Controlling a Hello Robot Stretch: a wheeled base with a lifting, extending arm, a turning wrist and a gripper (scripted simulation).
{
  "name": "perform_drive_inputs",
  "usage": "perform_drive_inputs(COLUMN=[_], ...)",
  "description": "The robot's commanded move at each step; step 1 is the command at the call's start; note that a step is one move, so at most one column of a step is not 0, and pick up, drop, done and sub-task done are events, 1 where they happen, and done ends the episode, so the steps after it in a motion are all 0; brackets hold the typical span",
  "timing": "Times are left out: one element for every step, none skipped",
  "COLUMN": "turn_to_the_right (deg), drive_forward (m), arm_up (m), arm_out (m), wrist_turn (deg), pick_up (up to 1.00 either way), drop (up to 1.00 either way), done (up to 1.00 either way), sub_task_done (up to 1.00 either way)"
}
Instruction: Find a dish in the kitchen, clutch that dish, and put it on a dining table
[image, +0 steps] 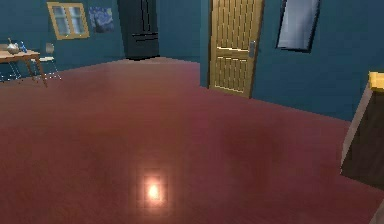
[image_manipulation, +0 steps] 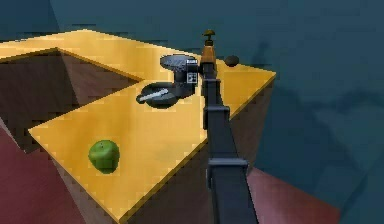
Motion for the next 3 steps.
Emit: perform_drive_inputs(turn_to_the_right=[0.0, 0.0, 0.0], drive_forward=[0.0, 0.0, 0.0], arm_up=[0.0, 0.08, 0.0], arm_out=[0.0, 0.0, 0.0], wrist_turn=[0.0, 0.0, -45.0], pick_up=[1.0, 0.0, 0.0], drop=[0.0, 0.0, 0.0], done=[0.0, 0.0, 0.0], sub_task_done=[0.0, 0.0, 0.0])
